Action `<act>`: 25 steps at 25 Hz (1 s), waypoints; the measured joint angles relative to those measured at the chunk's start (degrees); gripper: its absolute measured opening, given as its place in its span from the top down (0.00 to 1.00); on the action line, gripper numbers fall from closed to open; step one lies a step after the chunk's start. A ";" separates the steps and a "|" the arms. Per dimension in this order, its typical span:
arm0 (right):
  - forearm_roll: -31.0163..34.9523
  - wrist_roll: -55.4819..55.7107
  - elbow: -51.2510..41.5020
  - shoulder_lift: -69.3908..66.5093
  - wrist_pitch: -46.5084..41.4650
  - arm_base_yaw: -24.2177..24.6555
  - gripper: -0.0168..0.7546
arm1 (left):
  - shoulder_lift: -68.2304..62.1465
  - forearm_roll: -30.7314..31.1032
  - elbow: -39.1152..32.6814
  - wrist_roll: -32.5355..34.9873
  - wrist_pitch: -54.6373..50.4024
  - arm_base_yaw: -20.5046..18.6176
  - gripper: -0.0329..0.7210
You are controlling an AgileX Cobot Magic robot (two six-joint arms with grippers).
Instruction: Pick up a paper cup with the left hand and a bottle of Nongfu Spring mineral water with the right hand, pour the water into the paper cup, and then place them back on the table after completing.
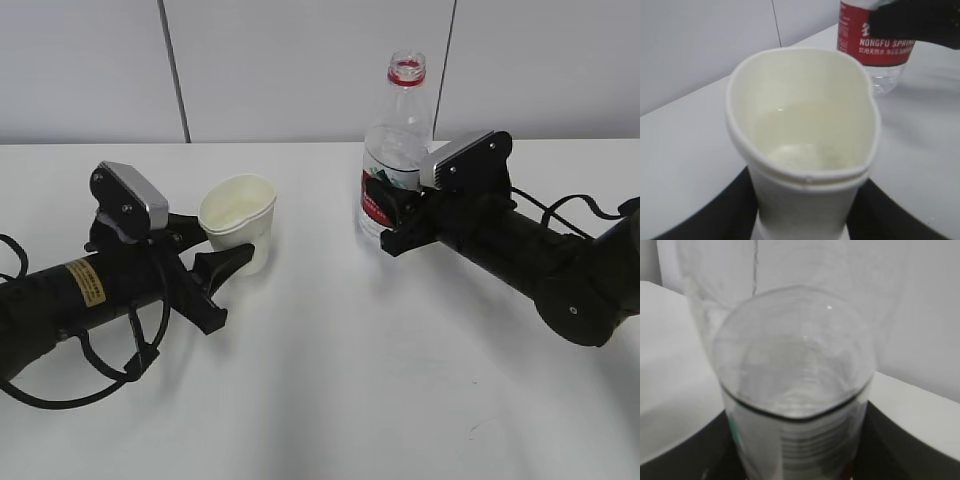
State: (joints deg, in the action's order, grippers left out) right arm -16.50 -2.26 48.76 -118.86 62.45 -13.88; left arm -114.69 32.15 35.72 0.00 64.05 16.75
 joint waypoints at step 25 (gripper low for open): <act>2.80 1.57 0.00 -3.61 -0.02 0.00 0.48 | -7.96 -6.28 0.63 0.00 1.17 0.00 0.51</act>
State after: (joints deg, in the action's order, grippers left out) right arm -13.70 -0.69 48.76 -122.47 62.43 -13.88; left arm -122.65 25.87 36.35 0.00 65.22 16.75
